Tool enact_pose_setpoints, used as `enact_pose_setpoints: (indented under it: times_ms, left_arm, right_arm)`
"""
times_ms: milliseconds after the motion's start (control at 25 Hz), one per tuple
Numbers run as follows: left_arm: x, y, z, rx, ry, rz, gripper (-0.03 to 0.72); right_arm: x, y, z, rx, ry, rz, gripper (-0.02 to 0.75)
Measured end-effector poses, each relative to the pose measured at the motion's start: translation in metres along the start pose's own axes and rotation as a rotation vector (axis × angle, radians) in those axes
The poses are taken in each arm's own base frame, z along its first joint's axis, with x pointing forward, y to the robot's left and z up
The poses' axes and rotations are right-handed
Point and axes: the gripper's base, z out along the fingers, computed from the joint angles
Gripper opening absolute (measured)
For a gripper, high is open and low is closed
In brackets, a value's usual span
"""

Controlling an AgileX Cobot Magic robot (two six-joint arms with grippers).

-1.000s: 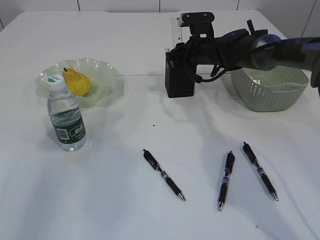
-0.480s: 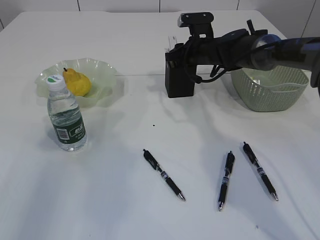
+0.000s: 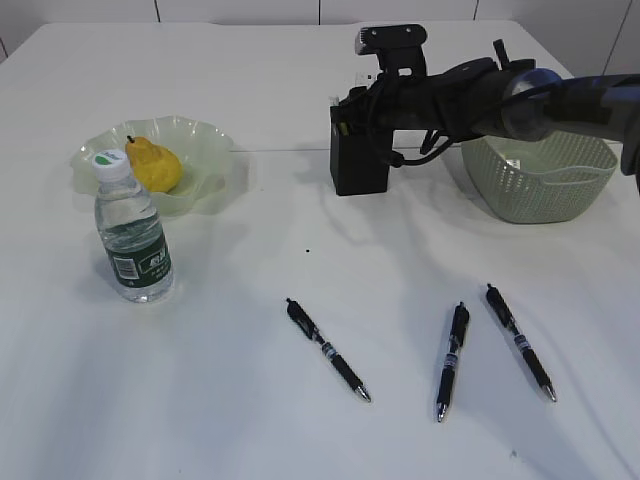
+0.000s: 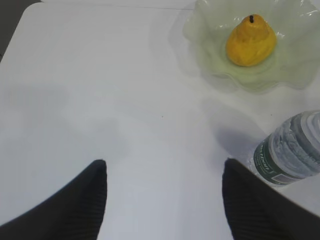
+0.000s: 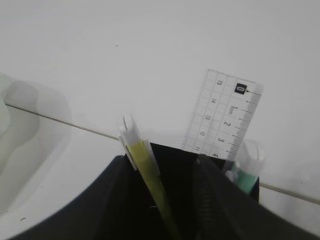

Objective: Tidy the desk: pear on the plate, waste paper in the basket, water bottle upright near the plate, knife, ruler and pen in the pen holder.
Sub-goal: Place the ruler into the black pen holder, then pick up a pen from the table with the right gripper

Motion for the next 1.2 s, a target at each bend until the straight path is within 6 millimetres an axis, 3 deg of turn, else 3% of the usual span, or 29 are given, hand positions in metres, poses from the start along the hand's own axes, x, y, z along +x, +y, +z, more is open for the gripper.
enact_pose_setpoints:
  times_ms: [320,880,1000,1200]
  left_arm:
    - [0.0,0.0,0.0,0.0,0.0,0.0,0.51]
    - [-0.001,0.001,0.0,-0.012,-0.009,0.023,0.51]
    - [-0.001,0.001,0.0,-0.013,-0.009,0.024,0.51]
    - [-0.001,0.001,0.0,-0.013,-0.009,0.024,0.51]
  right_arm:
    - [-0.009,0.001,-0.005,0.0,-0.018,-0.005,0.317]
    - [-0.081,0.021,-0.06,-0.129,-0.09,-0.144,0.337]
    - [-0.092,0.026,-0.075,-0.167,-0.061,-0.138,0.337]
    - [-0.091,0.029,-0.095,-0.182,0.151,-0.123,0.338]
